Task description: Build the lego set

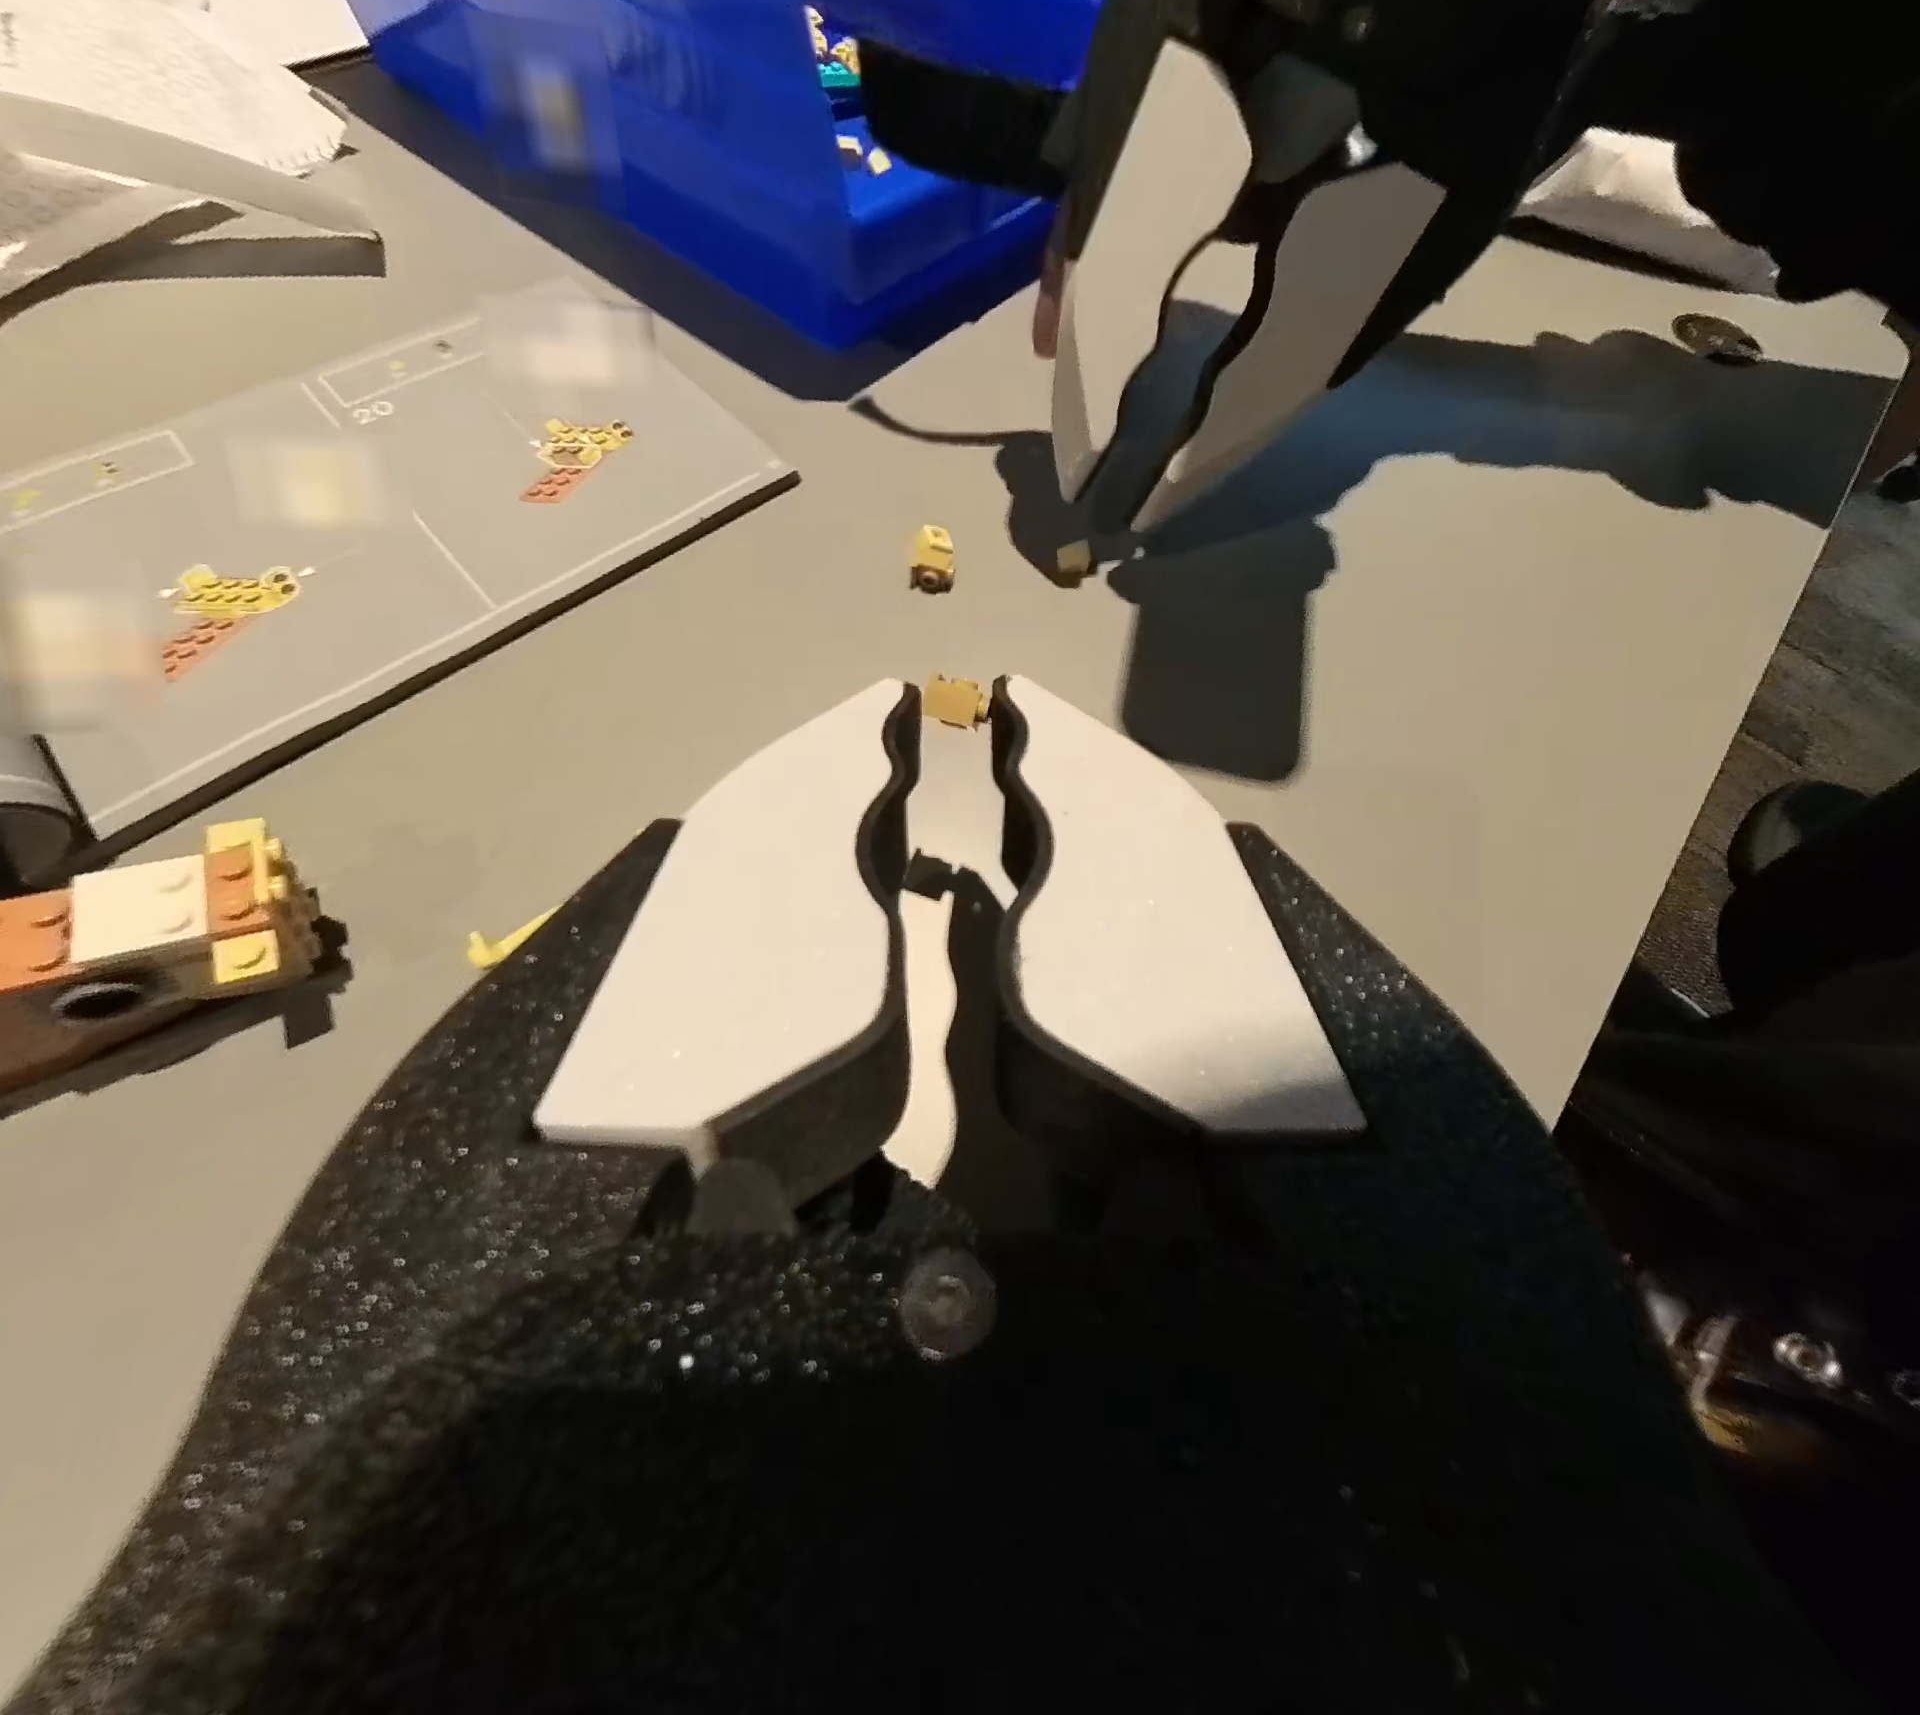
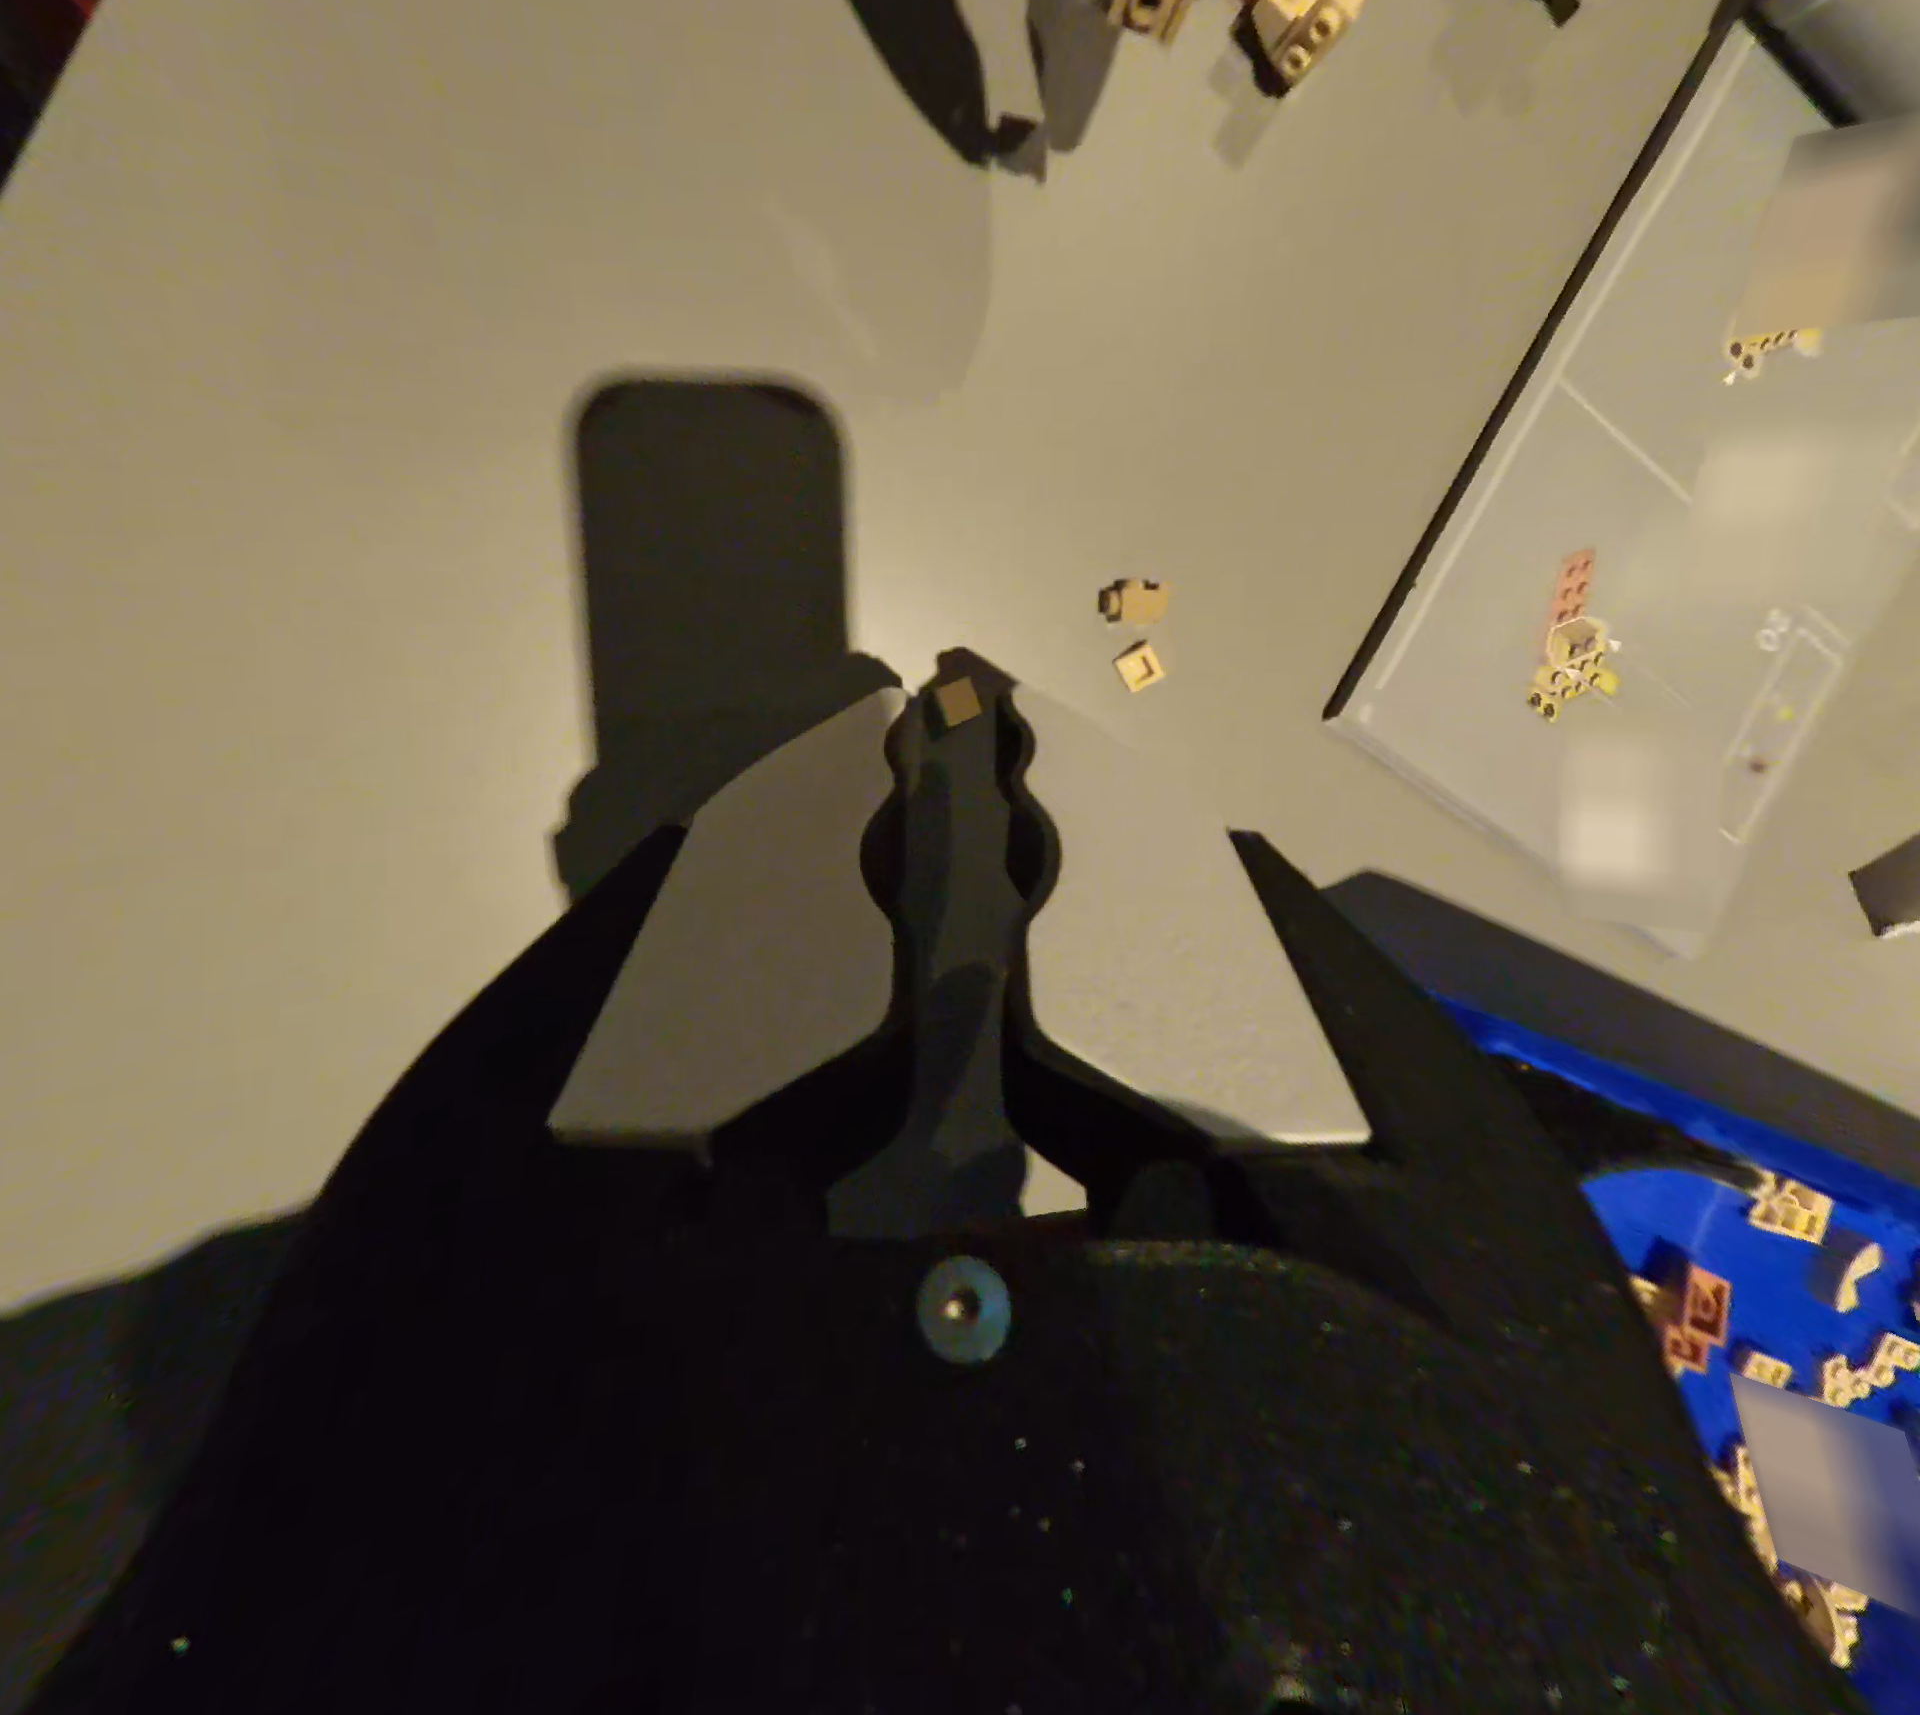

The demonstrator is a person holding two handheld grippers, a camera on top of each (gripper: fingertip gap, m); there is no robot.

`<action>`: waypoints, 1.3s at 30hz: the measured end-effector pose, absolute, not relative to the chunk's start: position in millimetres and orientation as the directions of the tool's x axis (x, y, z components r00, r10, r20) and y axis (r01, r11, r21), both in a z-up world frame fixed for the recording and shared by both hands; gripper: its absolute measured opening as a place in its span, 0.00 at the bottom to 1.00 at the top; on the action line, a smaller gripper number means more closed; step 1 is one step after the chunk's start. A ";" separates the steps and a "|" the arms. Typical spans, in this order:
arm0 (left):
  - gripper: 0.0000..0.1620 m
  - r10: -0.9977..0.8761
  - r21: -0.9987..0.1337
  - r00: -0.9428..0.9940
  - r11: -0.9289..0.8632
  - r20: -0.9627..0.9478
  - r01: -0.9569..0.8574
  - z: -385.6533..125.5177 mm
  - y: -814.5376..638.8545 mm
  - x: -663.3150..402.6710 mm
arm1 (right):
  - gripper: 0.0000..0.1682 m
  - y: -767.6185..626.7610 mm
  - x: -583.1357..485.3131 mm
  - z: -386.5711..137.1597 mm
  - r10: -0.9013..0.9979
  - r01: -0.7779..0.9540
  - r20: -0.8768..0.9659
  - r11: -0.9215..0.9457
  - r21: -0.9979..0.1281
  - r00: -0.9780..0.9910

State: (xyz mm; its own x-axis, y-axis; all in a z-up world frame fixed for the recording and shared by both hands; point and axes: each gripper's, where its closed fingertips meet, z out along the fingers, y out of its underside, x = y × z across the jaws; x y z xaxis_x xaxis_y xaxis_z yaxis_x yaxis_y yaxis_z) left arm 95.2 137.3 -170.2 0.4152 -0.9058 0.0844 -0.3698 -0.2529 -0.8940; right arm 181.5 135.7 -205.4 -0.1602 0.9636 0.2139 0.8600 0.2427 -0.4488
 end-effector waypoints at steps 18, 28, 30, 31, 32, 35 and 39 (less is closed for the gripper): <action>0.07 -0.905 -0.904 0.411 -0.265 0.112 -0.336 -171.1 142.9 92.5 | 0.08 138.7 185.2 -209.4 0.973 0.871 0.203 0.190 -0.452 -0.107; 0.07 -0.907 -0.906 0.409 -0.253 0.101 -0.339 -171.2 142.3 93.0 | 0.08 136.6 181.1 -211.0 0.974 0.876 0.208 0.180 -0.448 -0.094; 0.08 -0.909 -0.906 0.405 -0.250 0.098 -0.342 -171.4 141.6 93.4 | 0.08 137.0 180.6 -210.4 0.974 0.874 0.208 0.176 -0.452 -0.089; 0.08 -0.909 -0.905 0.404 -0.249 0.097 -0.344 -171.6 141.5 93.5 | 0.08 136.8 180.3 -210.1 0.974 0.874 0.208 0.175 -0.453 -0.087; 0.07 -0.909 -0.905 0.405 -0.248 0.095 -0.345 -171.7 141.5 93.5 | 0.08 136.3 180.1 -210.1 0.974 0.874 0.208 0.174 -0.453 -0.087; 0.08 -0.910 -0.905 0.405 -0.246 0.092 -0.346 -171.8 141.4 93.6 | 0.07 134.3 179.0 -209.7 0.975 0.875 0.205 0.175 -0.452 -0.089; 0.08 -0.911 -0.904 0.402 -0.247 0.094 -0.348 -172.2 141.2 93.9 | 0.07 134.9 178.0 -212.3 0.974 0.880 0.208 0.180 -0.440 -0.096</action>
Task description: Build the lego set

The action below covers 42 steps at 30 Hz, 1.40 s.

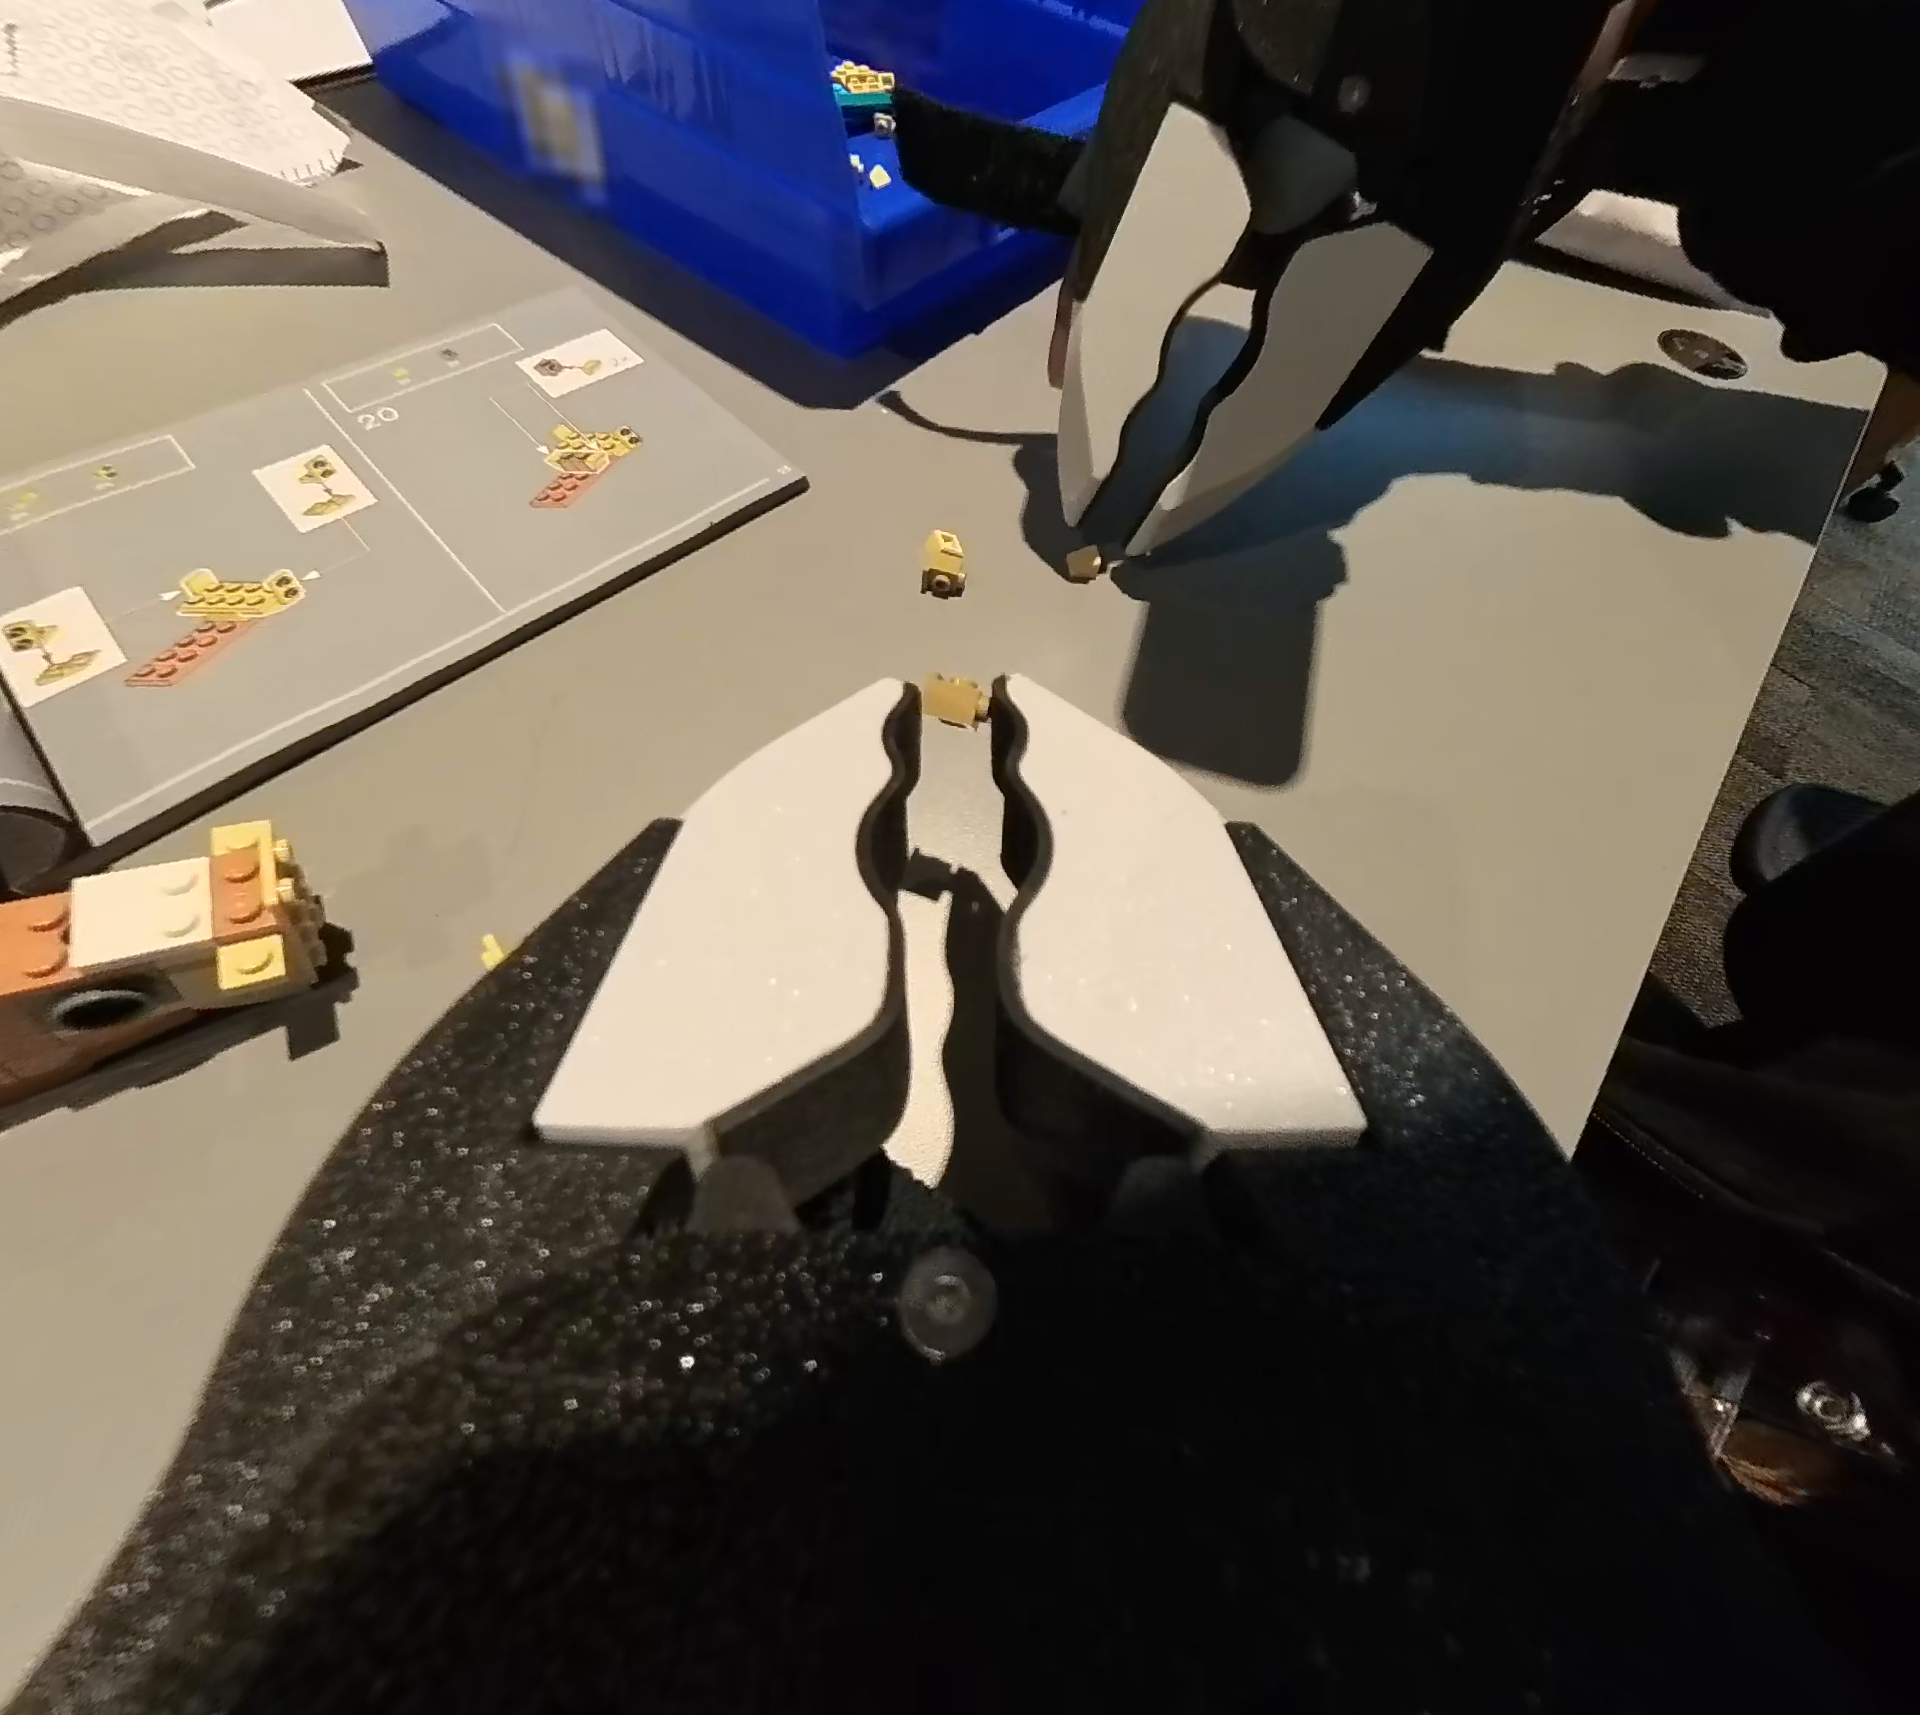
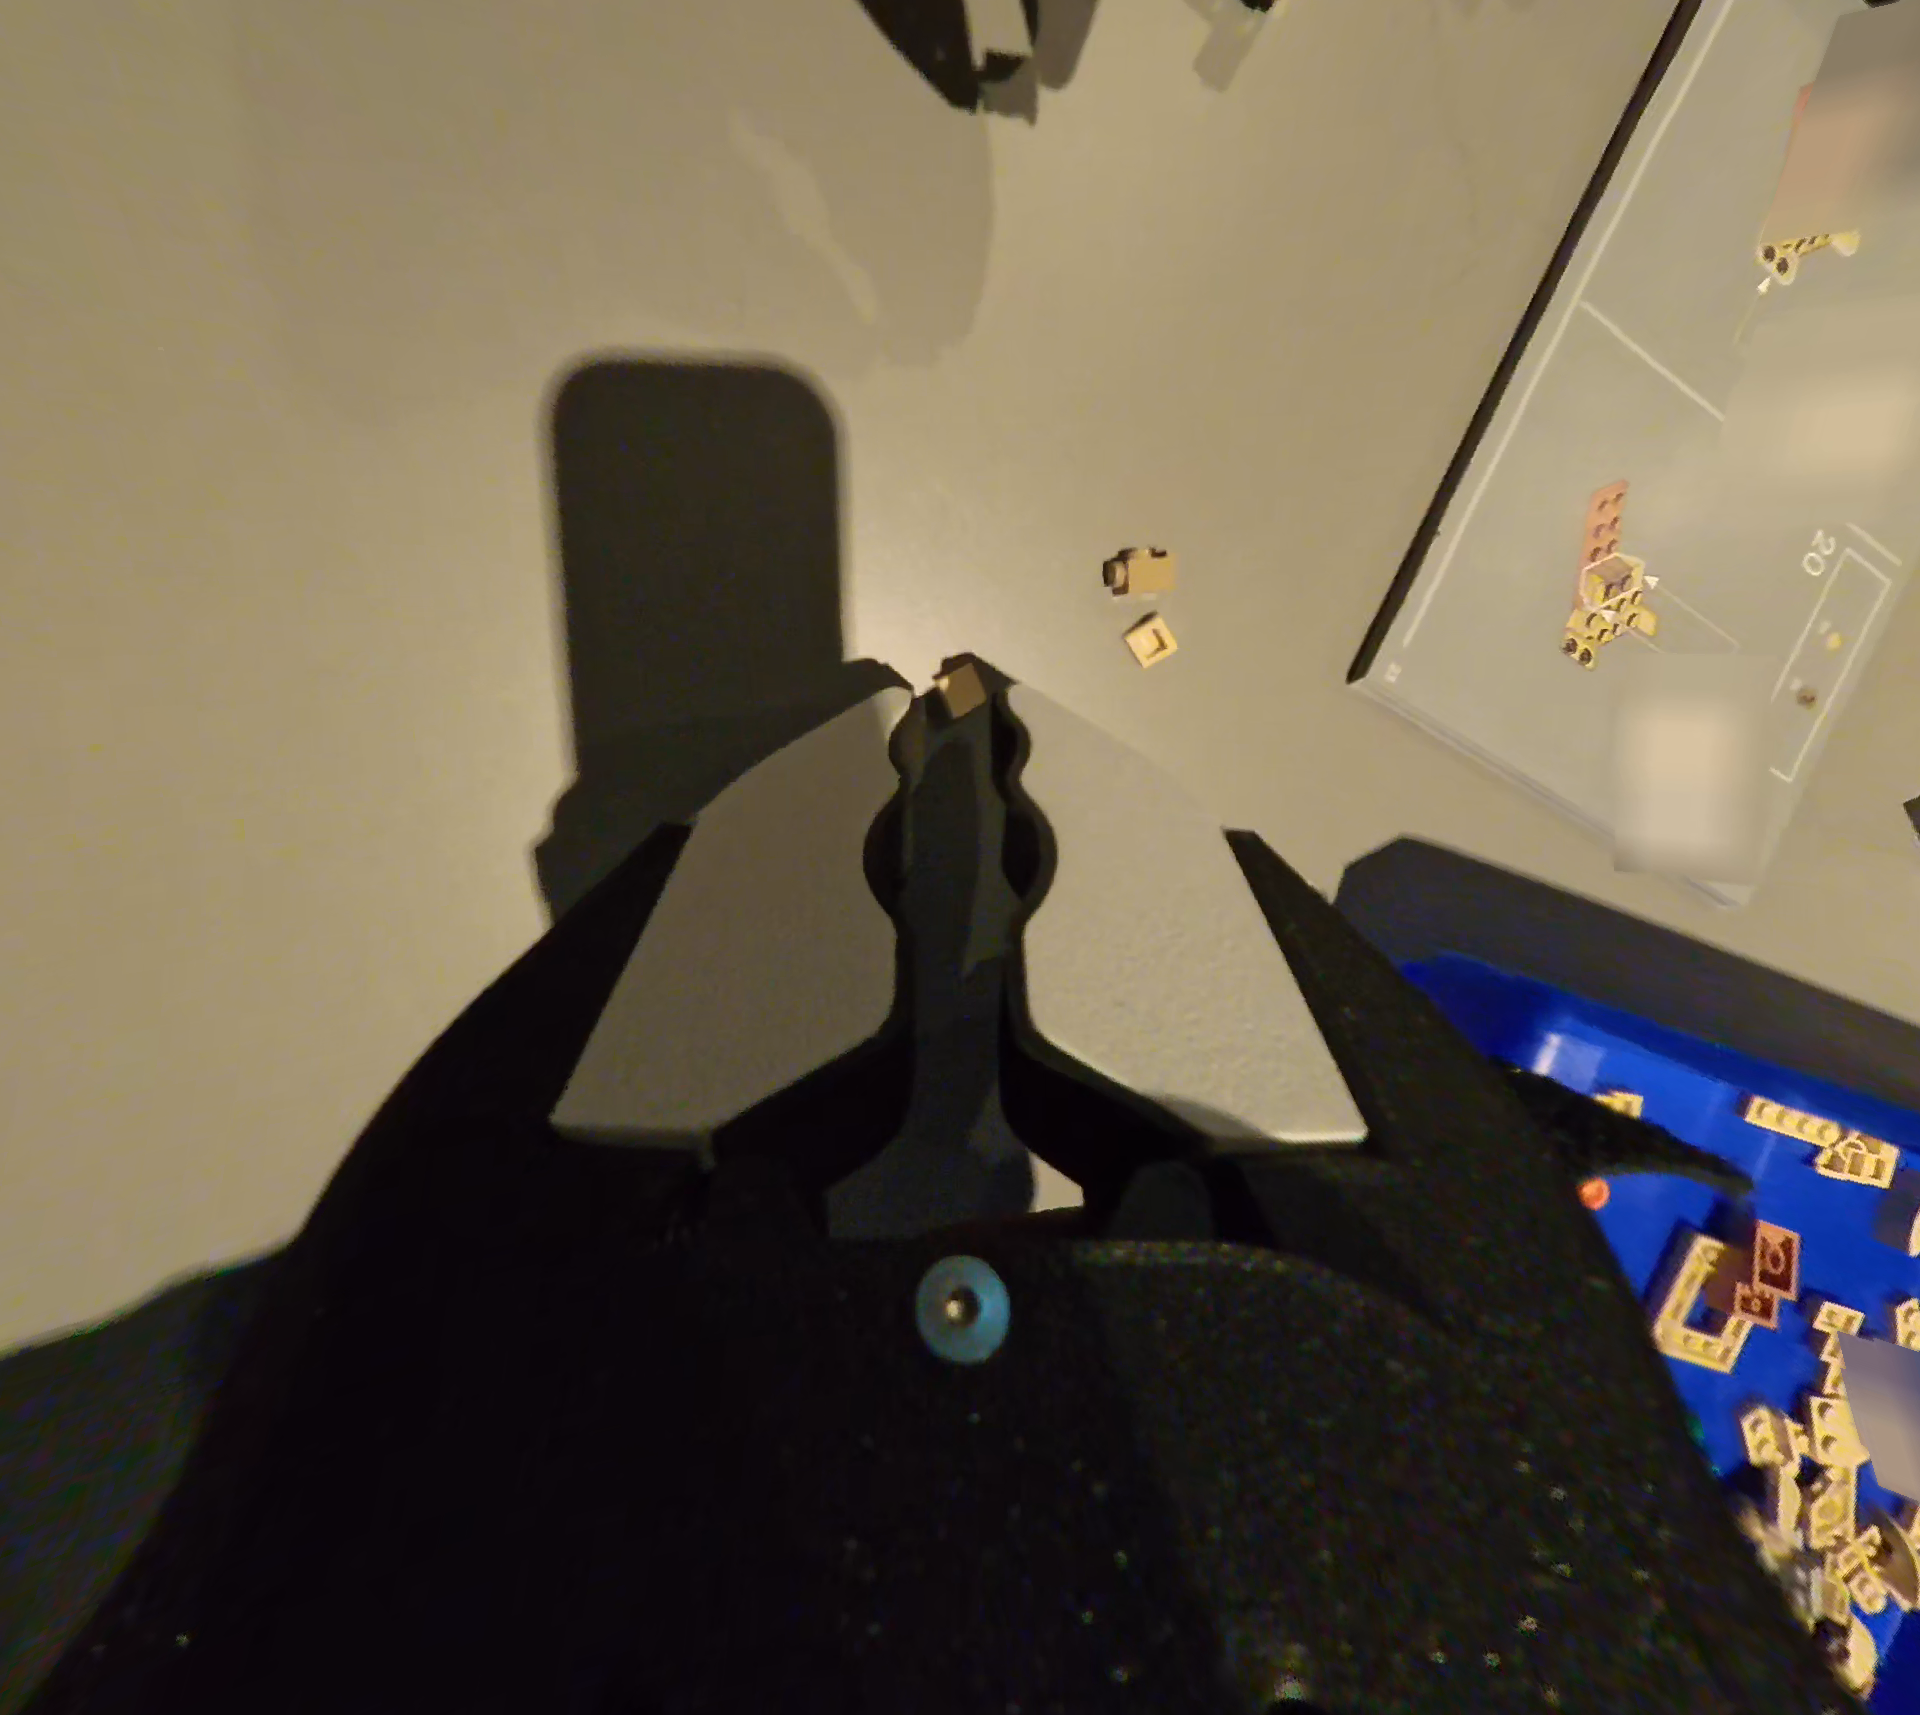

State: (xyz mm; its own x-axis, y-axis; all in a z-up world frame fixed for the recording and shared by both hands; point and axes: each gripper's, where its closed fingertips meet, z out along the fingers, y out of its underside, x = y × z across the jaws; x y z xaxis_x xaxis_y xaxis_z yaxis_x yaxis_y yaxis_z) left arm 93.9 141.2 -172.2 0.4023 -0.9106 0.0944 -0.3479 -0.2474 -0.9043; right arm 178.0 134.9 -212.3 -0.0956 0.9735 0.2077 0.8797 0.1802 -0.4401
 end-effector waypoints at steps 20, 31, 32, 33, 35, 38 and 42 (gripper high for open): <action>0.07 -0.913 -0.900 0.393 -0.258 0.108 -0.351 -173.7 140.8 94.4 | 0.02 137.6 172.0 -219.3 0.974 0.890 0.194 0.188 -0.415 -0.116; 0.07 -0.911 -0.919 0.370 -0.292 0.183 -0.265 -162.9 141.1 91.8 | 0.02 142.0 130.0 -146.2 0.906 0.204 -0.335 -0.390 -0.898 0.257; 0.07 -0.911 -0.920 0.354 -0.307 0.210 -0.243 -159.8 139.1 93.2 | 0.02 143.4 130.4 -137.0 0.881 0.095 -0.408 -0.440 -0.893 0.240; 0.07 -0.911 -0.920 0.333 -0.326 0.243 -0.219 -156.4 136.5 95.3 | 0.02 144.1 131.5 -127.9 0.855 -0.011 -0.476 -0.484 -0.875 0.205; 0.07 -0.906 -0.914 0.293 -0.366 0.306 -0.176 -149.8 131.4 99.3 | 0.01 144.3 134.3 -112.3 0.812 -0.176 -0.573 -0.551 -0.816 0.114; 0.07 -0.894 -0.906 0.255 -0.407 0.368 -0.120 -139.8 128.2 102.6 | 0.01 144.1 136.9 -97.2 0.786 -0.300 -0.617 -0.581 -0.756 0.033; 0.07 -0.870 -0.884 0.196 -0.466 0.452 -0.033 -125.2 127.0 103.5 | 0.01 141.0 132.7 -91.0 0.773 -0.351 -0.634 -0.599 -0.719 -0.021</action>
State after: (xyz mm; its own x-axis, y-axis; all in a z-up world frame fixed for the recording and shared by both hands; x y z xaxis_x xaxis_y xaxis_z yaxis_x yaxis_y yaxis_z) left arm 103.5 127.0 -125.2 0.1962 -0.8702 0.4519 -0.0325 -0.4663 -0.8840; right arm 132.7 141.0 -91.0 -0.0212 0.7732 -0.6338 -0.3510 -0.5993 -0.7194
